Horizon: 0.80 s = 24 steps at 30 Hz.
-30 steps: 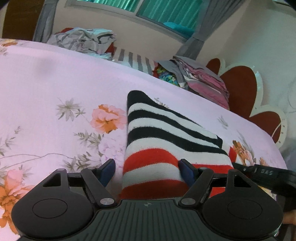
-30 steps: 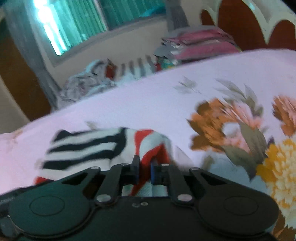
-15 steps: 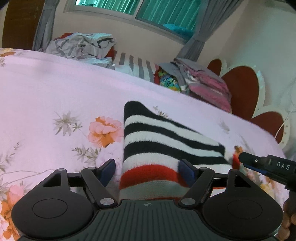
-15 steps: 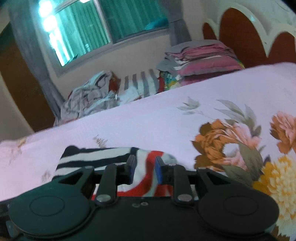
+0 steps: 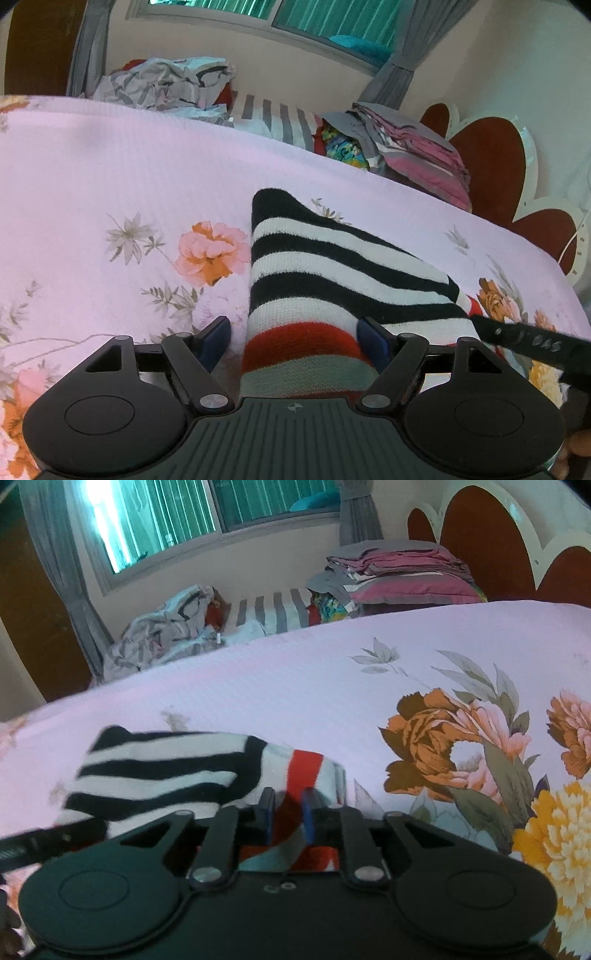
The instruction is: Fold small clothes
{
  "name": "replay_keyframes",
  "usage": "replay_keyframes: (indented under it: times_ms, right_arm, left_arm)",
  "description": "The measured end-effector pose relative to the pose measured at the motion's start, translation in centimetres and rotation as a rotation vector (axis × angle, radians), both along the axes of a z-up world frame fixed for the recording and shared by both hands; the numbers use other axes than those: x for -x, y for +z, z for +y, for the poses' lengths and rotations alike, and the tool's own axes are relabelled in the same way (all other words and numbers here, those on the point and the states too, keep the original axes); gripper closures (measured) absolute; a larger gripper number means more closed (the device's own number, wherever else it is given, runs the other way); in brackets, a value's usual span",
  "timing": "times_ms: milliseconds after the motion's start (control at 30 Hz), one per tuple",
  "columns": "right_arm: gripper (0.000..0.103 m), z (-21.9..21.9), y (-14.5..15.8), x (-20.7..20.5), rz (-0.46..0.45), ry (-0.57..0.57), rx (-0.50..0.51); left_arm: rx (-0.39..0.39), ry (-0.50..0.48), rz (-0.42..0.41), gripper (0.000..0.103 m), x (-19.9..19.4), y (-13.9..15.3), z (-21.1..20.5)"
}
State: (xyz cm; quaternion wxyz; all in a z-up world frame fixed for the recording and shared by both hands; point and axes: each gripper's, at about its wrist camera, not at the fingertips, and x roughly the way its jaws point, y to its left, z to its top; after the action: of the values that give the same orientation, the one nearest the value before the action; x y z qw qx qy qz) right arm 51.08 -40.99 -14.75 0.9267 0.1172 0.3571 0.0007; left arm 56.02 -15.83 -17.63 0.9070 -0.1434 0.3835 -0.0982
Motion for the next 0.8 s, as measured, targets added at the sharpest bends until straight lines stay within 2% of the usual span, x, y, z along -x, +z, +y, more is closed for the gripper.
replay_keyframes:
  times_ms: [433, 633, 800]
  right_arm:
    - [0.077, 1.8, 2.9, 4.4, -0.049, 0.090, -0.006]
    - [0.077, 2.2, 1.9, 6.7, -0.021, 0.109, 0.032]
    - [0.085, 2.0, 0.6, 6.6, -0.004, 0.097, 0.084]
  left_arm:
    - [-0.041, -0.051, -0.060, 0.028, 3.3, 2.9, -0.1]
    - [-0.063, -0.090, -0.057, 0.028, 5.7, 2.4, -0.2]
    - [-0.055, -0.081, -0.032, 0.024, 5.9, 1.2, 0.3]
